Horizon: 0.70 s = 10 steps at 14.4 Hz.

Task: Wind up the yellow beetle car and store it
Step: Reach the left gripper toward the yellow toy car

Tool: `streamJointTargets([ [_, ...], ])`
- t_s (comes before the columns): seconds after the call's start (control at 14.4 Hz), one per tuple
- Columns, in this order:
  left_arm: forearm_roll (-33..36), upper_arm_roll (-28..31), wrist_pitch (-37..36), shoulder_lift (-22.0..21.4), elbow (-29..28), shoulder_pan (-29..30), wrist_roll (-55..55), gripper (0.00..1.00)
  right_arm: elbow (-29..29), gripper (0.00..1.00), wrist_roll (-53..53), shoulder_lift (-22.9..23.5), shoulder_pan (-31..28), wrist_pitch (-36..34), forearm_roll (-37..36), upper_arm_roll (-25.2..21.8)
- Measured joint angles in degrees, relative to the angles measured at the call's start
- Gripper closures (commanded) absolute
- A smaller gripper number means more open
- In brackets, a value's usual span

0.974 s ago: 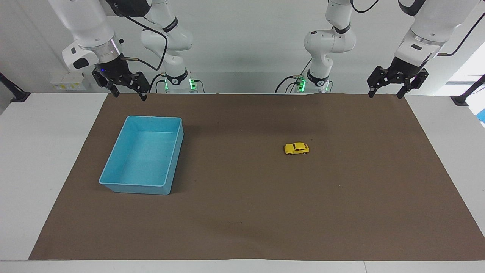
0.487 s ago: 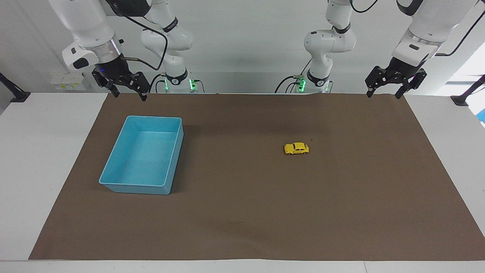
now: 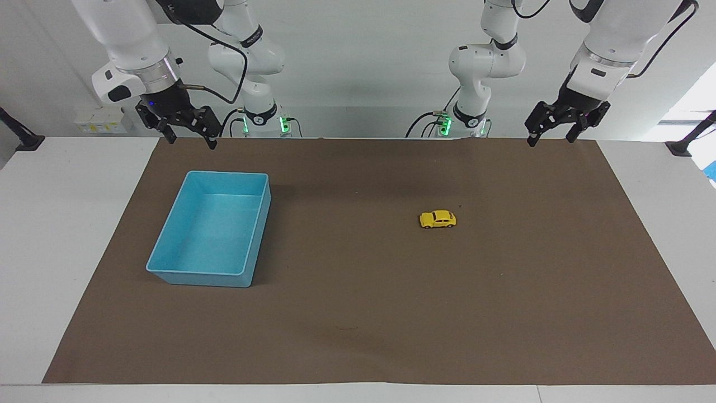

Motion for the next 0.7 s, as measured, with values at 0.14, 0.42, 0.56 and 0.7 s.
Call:
streamJointTargets([
  [0.14, 0.00, 0.43, -0.38, 0.00, 0.00, 0.02, -3.58, 0.00, 0.00, 0.00, 0.00, 0.00, 0.00, 0.00, 0.00, 0.00],
  [0.42, 0.00, 3.22, -1.50, -0.12, 0.03, 0.93, -5.95, 0.00, 0.00, 0.00, 0.00, 0.00, 0.00, 0.00, 0.00, 0.00],
  [0.56, -0.21, 3.45, -2.00, -0.18, 0.02, 1.13, -10.18, 0.00, 0.00, 0.00, 0.00, 0.00, 0.00, 0.00, 0.00, 0.00],
  [0.7, -1.51, 3.03, -2.31, -0.25, -0.45, 1.07, -18.49, 0.00, 0.00, 0.00, 0.00, 0.00, 0.00, 0.00, 0.00, 0.00],
])
